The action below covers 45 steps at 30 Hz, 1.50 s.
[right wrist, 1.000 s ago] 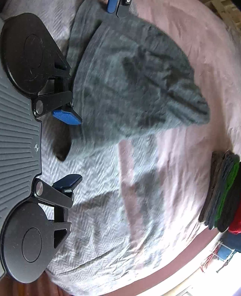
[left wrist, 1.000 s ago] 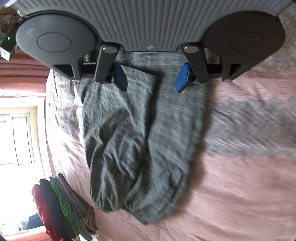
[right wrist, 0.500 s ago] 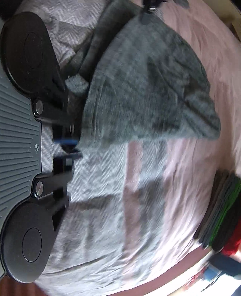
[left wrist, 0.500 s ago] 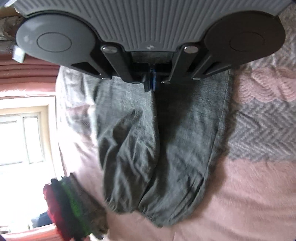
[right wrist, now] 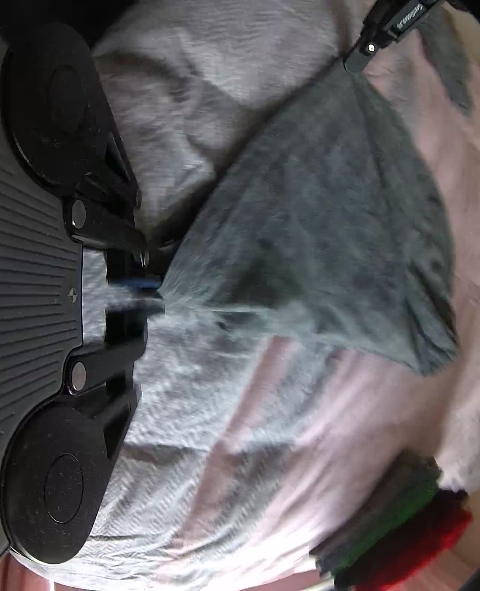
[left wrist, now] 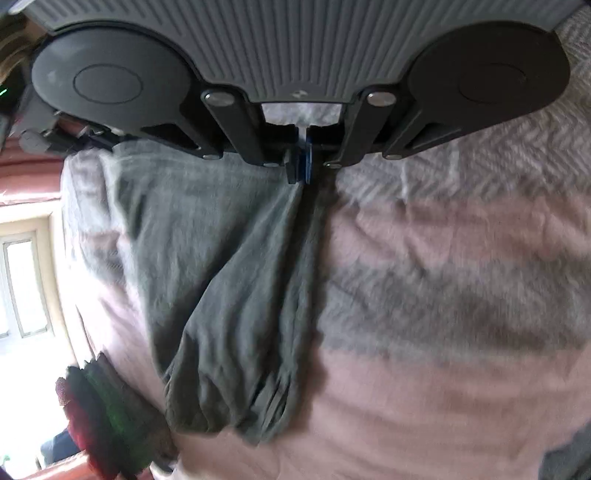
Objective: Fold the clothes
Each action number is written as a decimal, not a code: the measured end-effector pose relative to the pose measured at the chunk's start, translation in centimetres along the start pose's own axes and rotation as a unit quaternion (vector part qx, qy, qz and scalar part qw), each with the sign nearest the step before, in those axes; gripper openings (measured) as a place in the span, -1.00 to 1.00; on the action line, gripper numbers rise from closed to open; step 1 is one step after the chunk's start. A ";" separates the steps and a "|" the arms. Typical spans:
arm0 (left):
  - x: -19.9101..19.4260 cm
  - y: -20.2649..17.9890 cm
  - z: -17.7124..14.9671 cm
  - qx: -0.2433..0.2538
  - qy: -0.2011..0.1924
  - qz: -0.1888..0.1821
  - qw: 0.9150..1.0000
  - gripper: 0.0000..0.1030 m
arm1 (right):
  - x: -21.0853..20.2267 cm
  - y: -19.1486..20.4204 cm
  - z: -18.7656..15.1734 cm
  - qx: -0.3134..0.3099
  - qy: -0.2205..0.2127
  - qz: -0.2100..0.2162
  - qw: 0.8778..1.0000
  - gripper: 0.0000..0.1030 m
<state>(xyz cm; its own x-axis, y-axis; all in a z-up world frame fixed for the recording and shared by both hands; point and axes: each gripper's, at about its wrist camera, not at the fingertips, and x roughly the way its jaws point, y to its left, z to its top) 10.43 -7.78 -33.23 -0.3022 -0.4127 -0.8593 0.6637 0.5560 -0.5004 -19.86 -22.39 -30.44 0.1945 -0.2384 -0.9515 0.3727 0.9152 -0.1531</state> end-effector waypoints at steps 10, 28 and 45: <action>-3.8 -0.9 7.4 0.014 -0.072 -0.031 0.997 -0.58 | -1.2 -12.3 3.6 0.235 -0.037 0.018 0.971 0.69; 10.7 -6.7 23.8 0.045 -0.063 -0.055 0.995 -0.98 | 14.1 -20.3 18.3 0.466 -0.092 0.233 0.849 0.36; 4.7 -6.1 21.3 0.096 -0.137 0.018 0.986 -1.00 | 15.2 -16.2 23.9 0.334 -0.091 0.159 0.925 0.37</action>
<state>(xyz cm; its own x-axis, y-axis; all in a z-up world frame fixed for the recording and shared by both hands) 19.54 -28.52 -31.98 -0.0969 -0.5893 -0.8021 0.7960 0.4379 -0.4180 -1.30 -48.61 -36.07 0.5177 -0.0977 -0.8499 0.7356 0.5581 0.3839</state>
